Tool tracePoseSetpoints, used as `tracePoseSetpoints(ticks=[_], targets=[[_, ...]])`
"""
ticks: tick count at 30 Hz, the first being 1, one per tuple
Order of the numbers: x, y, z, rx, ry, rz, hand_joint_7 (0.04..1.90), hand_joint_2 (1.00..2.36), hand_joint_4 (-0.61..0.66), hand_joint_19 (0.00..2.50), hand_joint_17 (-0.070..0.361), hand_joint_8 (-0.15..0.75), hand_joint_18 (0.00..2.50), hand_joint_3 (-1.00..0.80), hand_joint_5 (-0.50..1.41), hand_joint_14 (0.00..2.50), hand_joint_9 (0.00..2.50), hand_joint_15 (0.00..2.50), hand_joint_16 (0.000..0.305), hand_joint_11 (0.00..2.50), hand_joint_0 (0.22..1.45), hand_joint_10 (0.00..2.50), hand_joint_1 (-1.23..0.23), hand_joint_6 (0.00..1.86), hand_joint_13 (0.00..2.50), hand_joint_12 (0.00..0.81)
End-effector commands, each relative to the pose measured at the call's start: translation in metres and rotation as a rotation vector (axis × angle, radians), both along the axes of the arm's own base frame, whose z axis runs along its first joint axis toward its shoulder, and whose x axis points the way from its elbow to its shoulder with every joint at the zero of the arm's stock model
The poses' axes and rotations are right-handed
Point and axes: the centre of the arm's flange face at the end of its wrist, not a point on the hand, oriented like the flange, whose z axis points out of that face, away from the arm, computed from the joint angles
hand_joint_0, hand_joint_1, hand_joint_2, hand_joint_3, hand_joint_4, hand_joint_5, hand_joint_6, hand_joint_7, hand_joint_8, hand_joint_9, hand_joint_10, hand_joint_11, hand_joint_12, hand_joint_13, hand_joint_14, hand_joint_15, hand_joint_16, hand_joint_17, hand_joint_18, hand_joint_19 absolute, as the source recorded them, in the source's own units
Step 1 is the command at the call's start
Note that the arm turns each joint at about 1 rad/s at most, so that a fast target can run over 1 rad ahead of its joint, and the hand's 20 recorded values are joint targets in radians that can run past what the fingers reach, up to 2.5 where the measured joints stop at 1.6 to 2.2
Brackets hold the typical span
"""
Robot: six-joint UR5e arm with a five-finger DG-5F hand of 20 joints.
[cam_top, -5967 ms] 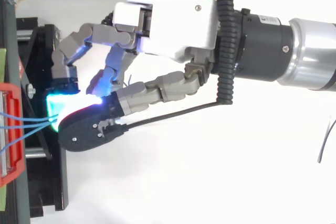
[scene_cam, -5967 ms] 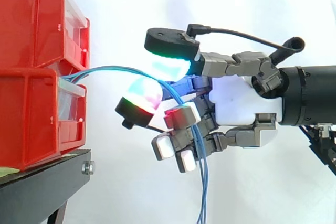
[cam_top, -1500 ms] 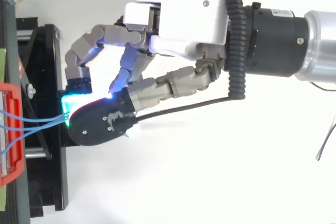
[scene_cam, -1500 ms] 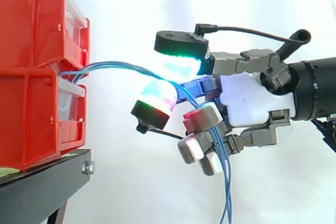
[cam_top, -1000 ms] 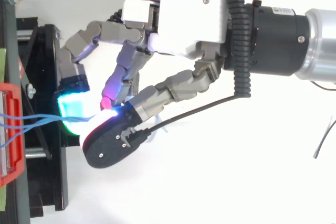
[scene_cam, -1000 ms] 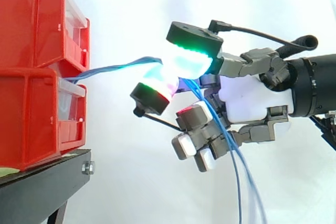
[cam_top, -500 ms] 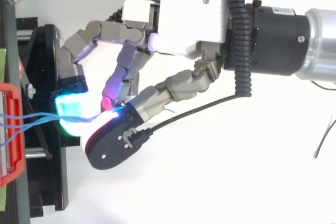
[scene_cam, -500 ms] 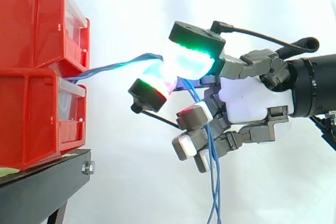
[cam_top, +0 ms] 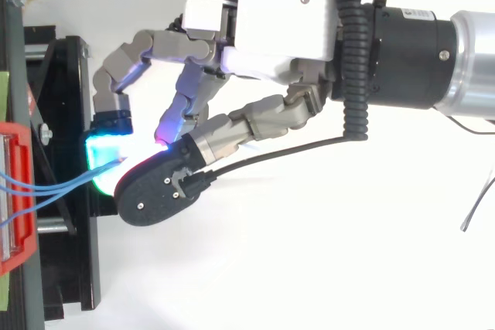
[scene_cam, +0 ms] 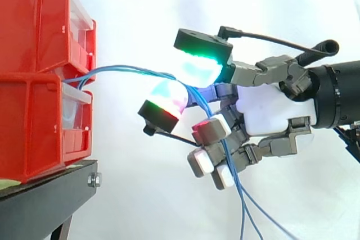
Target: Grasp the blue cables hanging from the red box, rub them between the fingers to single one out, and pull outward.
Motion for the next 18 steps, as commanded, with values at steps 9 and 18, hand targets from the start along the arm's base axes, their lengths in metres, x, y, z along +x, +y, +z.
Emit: tracePoseSetpoints(ticks=[9, 18], targets=[[-0.0010, -0.0007, -0.0012, -0.001, 0.008, -0.001, 0.95, 1.00, 0.05, 0.84, 0.117, 0.304, 0.84, -0.48, -0.15, 0.02, 1.23, 0.72, 0.052, 1.01, 0.60, 0.02, -0.62, 0.87, 1.00, 0.387], [-0.0011, -0.0031, -0.0010, 0.007, 0.006, -0.005, 0.97, 1.01, 0.05, 0.85, 0.117, 0.308, 0.85, -0.40, -0.15, 0.03, 1.24, 0.73, 0.052, 1.00, 0.61, 0.03, -0.56, 0.88, 1.01, 0.388]])
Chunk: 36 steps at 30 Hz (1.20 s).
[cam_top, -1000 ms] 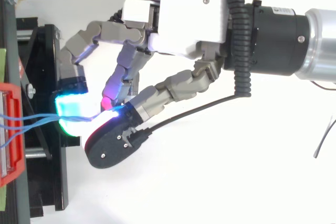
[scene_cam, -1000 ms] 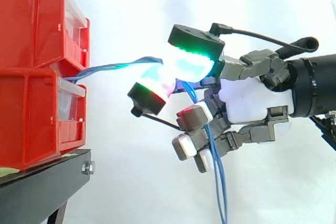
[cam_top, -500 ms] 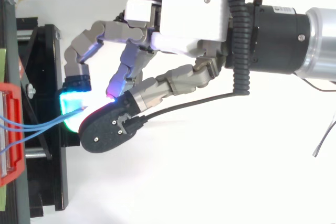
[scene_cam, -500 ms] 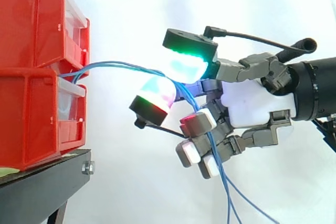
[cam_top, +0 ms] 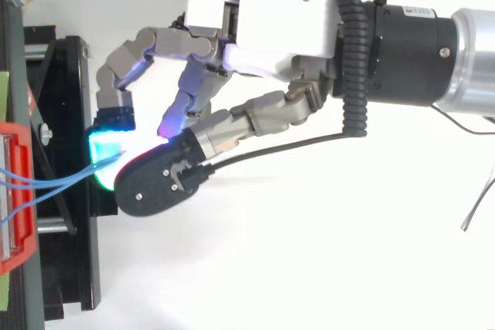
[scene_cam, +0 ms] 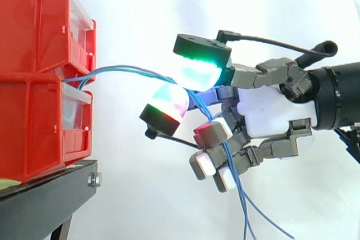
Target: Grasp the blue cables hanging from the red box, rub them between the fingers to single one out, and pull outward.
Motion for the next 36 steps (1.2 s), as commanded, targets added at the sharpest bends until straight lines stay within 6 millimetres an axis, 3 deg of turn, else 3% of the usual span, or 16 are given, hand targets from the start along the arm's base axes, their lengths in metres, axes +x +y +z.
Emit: tracePoseSetpoints(ticks=[1, 5, 7, 11, 14, 16, 22, 31, 36], targets=[[0.000, -0.001, 0.001, 0.010, -0.002, -0.002, 0.97, 1.01, 0.05, 0.84, 0.117, 0.311, 0.85, -0.40, -0.15, 0.02, 1.24, 0.73, 0.052, 1.00, 0.61, 0.03, -0.56, 0.88, 1.01, 0.388], [0.001, -0.001, 0.003, 0.027, -0.007, -0.006, 0.94, 1.01, 0.06, 0.81, 0.131, 0.330, 0.89, -0.26, -0.15, 0.02, 1.24, 0.71, 0.058, 0.99, 0.60, 0.02, -0.63, 0.89, 1.02, 0.419], [0.001, -0.001, 0.005, 0.028, -0.004, -0.004, 0.91, 1.02, 0.06, 0.81, 0.129, 0.323, 0.88, -0.16, -0.17, 0.03, 1.19, 0.72, 0.058, 1.01, 0.62, 0.02, -0.76, 0.91, 1.00, 0.412], [-0.001, -0.001, 0.006, 0.029, 0.021, -0.004, 0.91, 1.02, 0.06, 0.81, 0.125, 0.308, 0.85, -0.18, -0.18, 0.03, 1.16, 0.72, 0.056, 1.03, 0.64, 0.03, -0.80, 0.92, 0.98, 0.400], [-0.002, -0.001, 0.006, 0.029, 0.024, -0.005, 0.90, 1.01, 0.06, 0.82, 0.120, 0.295, 0.83, -0.34, -0.18, 0.03, 1.15, 0.72, 0.053, 1.03, 0.63, 0.03, -0.84, 0.91, 0.97, 0.388], [-0.002, -0.002, 0.005, 0.029, 0.025, -0.005, 0.90, 1.00, 0.07, 0.83, 0.120, 0.297, 0.83, -0.50, -0.17, 0.03, 1.17, 0.74, 0.053, 1.02, 0.59, 0.03, -0.77, 0.91, 0.98, 0.386], [-0.002, -0.002, 0.006, 0.030, 0.024, -0.001, 0.89, 1.00, 0.08, 0.83, 0.125, 0.318, 0.86, -0.50, -0.16, 0.03, 1.23, 0.72, 0.056, 1.02, 0.53, 0.03, -0.62, 0.90, 1.01, 0.404], [-0.001, -0.002, 0.008, 0.030, 0.021, -0.001, 0.96, 1.00, 0.07, 0.85, 0.120, 0.315, 0.85, -0.50, -0.15, 0.03, 1.26, 0.72, 0.053, 1.02, 0.57, 0.02, -0.56, 0.88, 1.02, 0.397], [0.000, -0.005, 0.012, 0.031, 0.015, -0.002, 1.00, 1.01, 0.05, 0.81, 0.130, 0.331, 0.90, -0.24, -0.15, 0.02, 1.27, 0.71, 0.058, 1.01, 0.60, 0.02, -0.63, 0.89, 1.05, 0.417]])
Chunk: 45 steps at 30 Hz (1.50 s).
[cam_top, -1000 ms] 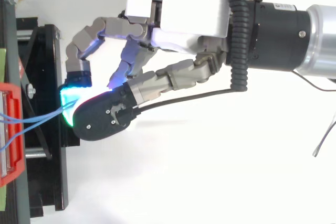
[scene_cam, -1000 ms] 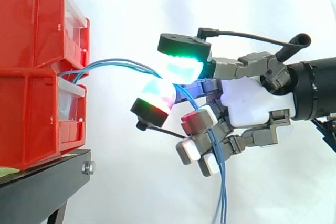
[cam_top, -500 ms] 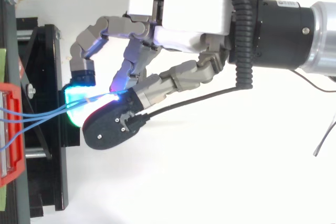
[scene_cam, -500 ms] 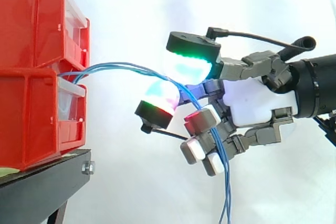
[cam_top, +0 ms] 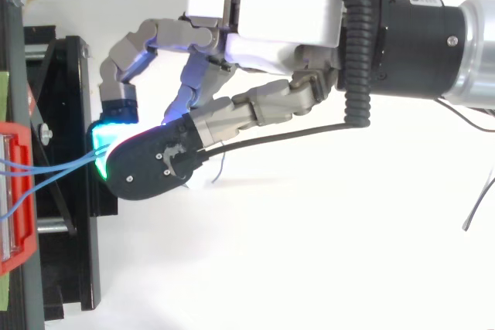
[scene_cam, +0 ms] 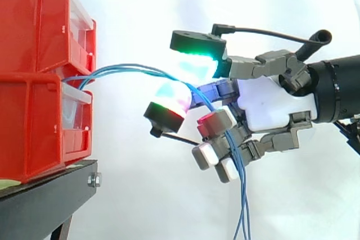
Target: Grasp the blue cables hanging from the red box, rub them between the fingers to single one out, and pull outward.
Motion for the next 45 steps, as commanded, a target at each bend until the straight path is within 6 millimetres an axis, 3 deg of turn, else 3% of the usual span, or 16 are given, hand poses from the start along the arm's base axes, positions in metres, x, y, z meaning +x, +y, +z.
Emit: tracePoseSetpoints(ticks=[1, 6, 12, 13, 16, 17, 22, 26, 36, 45], targets=[[0.000, -0.002, 0.003, 0.001, -0.001, 0.001, 1.01, 1.01, 0.06, 0.80, 0.134, 0.338, 0.91, -0.22, -0.15, 0.02, 1.27, 0.70, 0.059, 1.01, 0.60, 0.02, -0.64, 0.89, 1.05, 0.424], [0.000, -0.004, 0.004, 0.001, -0.002, -0.001, 0.96, 1.02, 0.04, 0.80, 0.131, 0.330, 0.90, -0.09, -0.15, 0.03, 1.24, 0.72, 0.058, 1.02, 0.62, 0.02, -0.77, 0.92, 1.02, 0.411], [0.000, -0.005, 0.011, 0.002, 0.009, 0.007, 1.01, 1.02, -0.05, 0.80, 0.121, 0.300, 0.85, -0.13, -0.16, 0.03, 1.19, 0.71, 0.054, 1.04, 0.66, 0.03, -0.84, 0.92, 0.98, 0.388], [0.000, -0.006, 0.012, 0.002, 0.012, 0.007, 0.99, 1.02, -0.08, 0.79, 0.116, 0.291, 0.83, -0.23, -0.17, 0.03, 1.17, 0.71, 0.052, 1.03, 0.71, 0.03, -0.89, 0.93, 0.96, 0.380], [-0.001, -0.007, 0.011, 0.002, 0.015, 0.005, 0.94, 1.00, -0.03, 0.77, 0.115, 0.280, 0.83, -0.49, -0.17, 0.03, 1.16, 0.70, 0.051, 1.04, 0.75, 0.03, -0.89, 0.93, 0.96, 0.374], [-0.001, -0.007, 0.011, 0.002, 0.015, 0.005, 0.93, 1.00, -0.02, 0.77, 0.115, 0.280, 0.83, -0.50, -0.17, 0.03, 1.16, 0.70, 0.051, 1.03, 0.74, 0.03, -0.89, 0.93, 0.96, 0.371], [-0.001, -0.008, 0.011, 0.003, 0.016, 0.011, 0.91, 1.00, 0.04, 0.80, 0.118, 0.297, 0.85, -0.50, -0.16, 0.03, 1.21, 0.72, 0.052, 1.02, 0.56, 0.03, -0.77, 0.91, 0.99, 0.383], [-0.001, -0.011, 0.011, 0.004, 0.015, 0.014, 0.90, 1.00, 0.06, 0.81, 0.125, 0.313, 0.87, -0.50, -0.16, 0.03, 1.24, 0.71, 0.056, 1.02, 0.52, 0.02, -0.68, 0.90, 1.02, 0.401], [-0.002, -0.018, 0.011, 0.005, 0.015, 0.010, 0.90, 1.00, 0.08, 0.83, 0.128, 0.324, 0.89, -0.50, -0.16, 0.03, 1.27, 0.72, 0.057, 1.02, 0.52, 0.02, -0.59, 0.87, 1.04, 0.407], [-0.003, -0.019, 0.011, 0.005, 0.015, 0.010, 0.93, 1.00, 0.06, 0.86, 0.118, 0.308, 0.88, -0.46, -0.15, 0.03, 1.30, 0.73, 0.052, 1.03, 0.61, 0.03, -0.50, 0.88, 1.06, 0.386]])
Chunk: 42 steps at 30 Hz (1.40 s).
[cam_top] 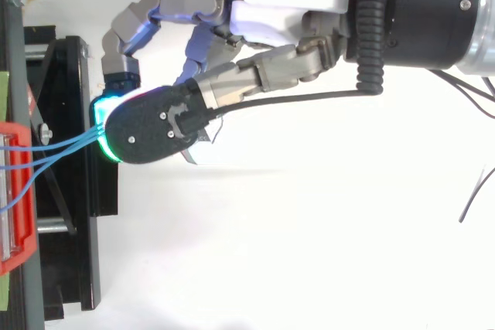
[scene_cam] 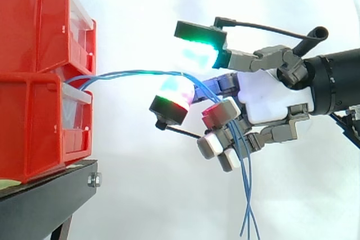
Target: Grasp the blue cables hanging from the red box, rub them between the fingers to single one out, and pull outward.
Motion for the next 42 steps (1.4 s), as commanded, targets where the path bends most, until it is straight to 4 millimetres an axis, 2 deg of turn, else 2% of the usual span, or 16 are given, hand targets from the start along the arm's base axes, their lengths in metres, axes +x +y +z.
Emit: tracePoseSetpoints(ticks=[1, 5, 8, 9, 10, 14, 15, 18, 19, 22, 23, 30, 36, 42], targets=[[0.0001, 0.0003, 0.0001, 0.000, 0.000, 0.000, 0.93, 1.00, 0.06, 0.86, 0.118, 0.306, 0.89, -0.46, -0.15, 0.03, 1.30, 0.73, 0.052, 1.03, 0.61, 0.02, -0.50, 0.88, 1.06, 0.388], [-0.0002, -0.0020, 0.0001, 0.000, 0.000, -0.001, 0.93, 1.00, 0.07, 0.85, 0.119, 0.306, 0.90, -0.48, -0.15, 0.03, 1.30, 0.73, 0.053, 1.03, 0.60, 0.03, -0.51, 0.88, 1.06, 0.388], [-0.0006, -0.0045, 0.0001, 0.000, 0.000, -0.006, 0.94, 1.01, 0.06, 0.85, 0.118, 0.310, 0.90, -0.43, -0.15, 0.03, 1.31, 0.73, 0.053, 1.04, 0.61, 0.03, -0.57, 0.88, 1.08, 0.392], [-0.0007, -0.0057, 0.0001, -0.001, 0.000, -0.007, 0.96, 1.01, 0.05, 0.85, 0.118, 0.312, 0.90, -0.41, -0.15, 0.03, 1.31, 0.73, 0.052, 1.05, 0.62, 0.02, -0.59, 0.88, 1.08, 0.389], [-0.0010, -0.0055, -0.0006, -0.001, 0.001, -0.005, 0.99, 1.01, 0.04, 0.85, 0.118, 0.315, 0.90, -0.31, -0.15, 0.03, 1.31, 0.74, 0.052, 1.04, 0.61, 0.03, -0.64, 0.89, 1.08, 0.395], [-0.0012, -0.0072, -0.0006, -0.002, 0.001, -0.011, 0.97, 1.02, 0.05, 0.82, 0.124, 0.327, 0.93, -0.19, -0.15, 0.03, 1.31, 0.73, 0.055, 1.05, 0.63, 0.02, -0.74, 0.92, 1.09, 0.398], [-0.0012, -0.0072, -0.0006, -0.002, 0.001, -0.011, 1.00, 1.02, 0.03, 0.82, 0.123, 0.331, 0.94, -0.14, -0.15, 0.03, 1.31, 0.72, 0.055, 1.06, 0.64, 0.02, -0.80, 0.92, 1.09, 0.401], [-0.0014, -0.0072, -0.0013, -0.004, 0.003, -0.011, 1.15, 1.02, -0.03, 0.81, 0.119, 0.324, 0.93, -0.12, -0.15, 0.03, 1.29, 0.73, 0.053, 1.06, 0.67, 0.03, -0.86, 0.92, 1.08, 0.391], [-0.0012, -0.0072, -0.0006, -0.004, 0.002, -0.011, 1.19, 1.02, -0.06, 0.81, 0.117, 0.308, 0.92, -0.12, -0.15, 0.03, 1.27, 0.73, 0.052, 1.07, 0.69, 0.03, -0.87, 0.92, 1.08, 0.386], [-0.0012, -0.0073, -0.0006, -0.004, 0.001, -0.013, 1.10, 1.02, -0.11, 0.80, 0.115, 0.301, 0.91, -0.18, -0.16, 0.03, 1.25, 0.73, 0.051, 1.06, 0.73, 0.03, -0.89, 0.94, 1.05, 0.376], [-0.0012, -0.0073, -0.0006, -0.004, 0.001, -0.013, 1.14, 1.02, -0.11, 0.79, 0.115, 0.296, 0.90, -0.23, -0.16, 0.03, 1.24, 0.73, 0.051, 1.07, 0.75, 0.03, -0.90, 0.94, 1.04, 0.372], [-0.0014, -0.0070, -0.0013, -0.003, 0.003, -0.010, 1.01, 1.00, -0.12, 0.79, 0.113, 0.288, 0.87, -0.49, -0.17, 0.03, 1.22, 0.73, 0.050, 1.05, 0.79, 0.03, -0.88, 0.94, 1.02, 0.366], [-0.0012, -0.0069, -0.0006, -0.003, 0.002, -0.008, 0.96, 1.00, 0.01, 0.79, 0.112, 0.289, 0.88, -0.50, -0.16, 0.03, 1.24, 0.73, 0.050, 1.05, 0.69, 0.03, -0.84, 0.92, 1.03, 0.368], [-0.0014, -0.0069, -0.0013, -0.002, 0.003, -0.008, 0.96, 1.00, 0.04, 0.82, 0.117, 0.308, 0.90, -0.50, -0.15, 0.03, 1.28, 0.74, 0.052, 1.05, 0.55, 0.02, -0.72, 0.91, 1.05, 0.389]])
